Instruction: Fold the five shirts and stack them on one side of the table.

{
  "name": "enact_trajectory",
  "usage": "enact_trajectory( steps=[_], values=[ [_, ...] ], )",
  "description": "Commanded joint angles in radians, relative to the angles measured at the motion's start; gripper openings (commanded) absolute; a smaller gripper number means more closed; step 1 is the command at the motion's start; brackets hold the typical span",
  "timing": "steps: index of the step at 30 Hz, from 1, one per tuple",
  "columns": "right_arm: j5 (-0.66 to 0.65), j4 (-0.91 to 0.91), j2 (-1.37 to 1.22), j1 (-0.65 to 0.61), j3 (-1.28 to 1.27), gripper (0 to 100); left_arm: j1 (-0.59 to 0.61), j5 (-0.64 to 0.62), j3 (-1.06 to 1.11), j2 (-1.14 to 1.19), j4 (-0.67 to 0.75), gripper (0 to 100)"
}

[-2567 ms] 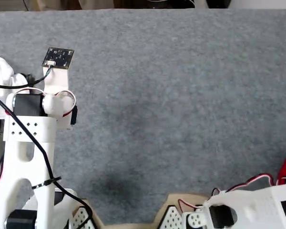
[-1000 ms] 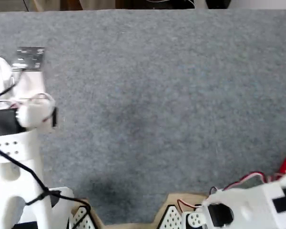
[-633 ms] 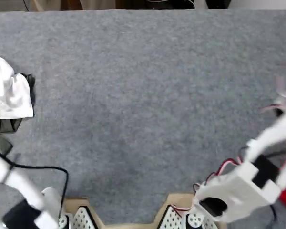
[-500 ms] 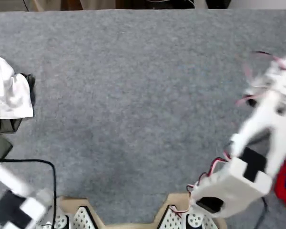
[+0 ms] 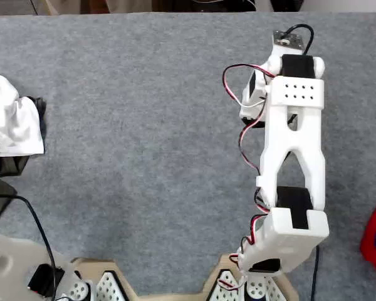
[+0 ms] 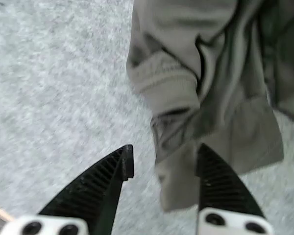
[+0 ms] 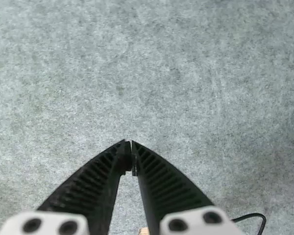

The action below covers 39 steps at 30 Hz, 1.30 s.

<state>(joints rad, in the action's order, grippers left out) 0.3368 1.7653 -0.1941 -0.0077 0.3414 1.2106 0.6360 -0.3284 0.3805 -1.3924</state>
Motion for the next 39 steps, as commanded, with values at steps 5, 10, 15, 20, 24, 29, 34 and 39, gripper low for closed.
enact_trajectory(
  steps=[5,10,15,20,24,29,34,39],
  values=[
    [-0.002,-0.006,0.061,-0.010,-0.002,0.6,-0.068,-0.130,-0.199,0.234,0.137,24],
    [-0.002,-0.003,0.061,-0.010,-0.002,0.6,-0.112,-0.138,-0.318,0.355,0.138,15],
    [-0.002,0.002,0.061,-0.005,-0.002,0.6,-0.127,-0.138,-0.374,0.381,0.126,2],
    [-0.002,-0.003,0.061,-0.005,-0.054,0.6,-0.129,-0.204,-0.575,0.381,-0.052,2],
    [-0.002,-0.006,0.061,-0.005,-0.122,0.6,-0.172,-0.221,-0.865,0.381,-0.295,2],
    [-0.008,-0.005,0.062,0.016,-0.154,0.6,-0.278,-0.290,-1.062,0.381,-0.368,2],
    [-0.008,-0.002,0.062,0.085,-0.188,0.6,-0.400,-0.293,-1.025,0.283,-0.370,2],
    [-0.009,0.002,0.068,0.183,-0.262,0.6,-0.545,-0.330,-0.767,0.025,-0.370,2]
  ],
)
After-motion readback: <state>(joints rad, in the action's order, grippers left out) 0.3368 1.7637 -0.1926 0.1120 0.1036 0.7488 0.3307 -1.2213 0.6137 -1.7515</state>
